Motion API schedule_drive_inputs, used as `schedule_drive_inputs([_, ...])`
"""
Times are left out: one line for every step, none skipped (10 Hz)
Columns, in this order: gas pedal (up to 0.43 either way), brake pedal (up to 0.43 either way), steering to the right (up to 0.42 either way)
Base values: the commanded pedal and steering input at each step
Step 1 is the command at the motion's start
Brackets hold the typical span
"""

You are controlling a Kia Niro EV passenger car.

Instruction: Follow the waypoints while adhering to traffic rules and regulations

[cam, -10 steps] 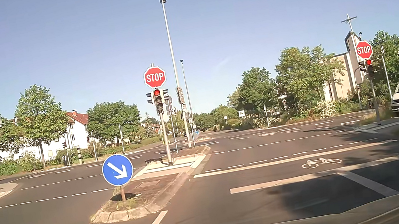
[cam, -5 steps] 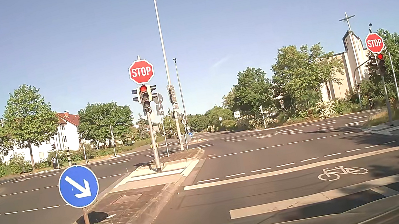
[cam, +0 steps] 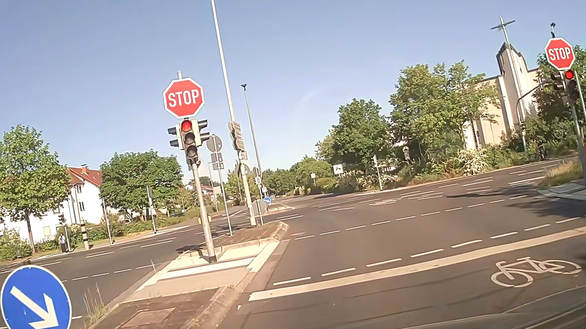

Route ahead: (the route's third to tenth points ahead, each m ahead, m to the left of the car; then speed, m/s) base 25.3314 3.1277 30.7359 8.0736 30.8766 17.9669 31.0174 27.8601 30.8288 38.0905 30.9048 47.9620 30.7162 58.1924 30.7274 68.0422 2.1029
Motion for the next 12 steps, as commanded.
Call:
schedule_drive_inputs([0.000,0.244,0.067])
schedule_drive_inputs([0.000,0.238,0.059])
schedule_drive_inputs([0.000,0.226,0.051])
schedule_drive_inputs([0.000,0.220,0.042])
schedule_drive_inputs([0.000,0.220,0.031])
schedule_drive_inputs([0.000,0.226,0.022])
schedule_drive_inputs([0.000,0.226,0.019])
schedule_drive_inputs([0.000,0.226,0.020])
schedule_drive_inputs([0.000,0.226,0.019])
schedule_drive_inputs([0.000,0.213,0.019])
schedule_drive_inputs([0.000,0.213,0.019])
schedule_drive_inputs([0.000,0.213,0.019])
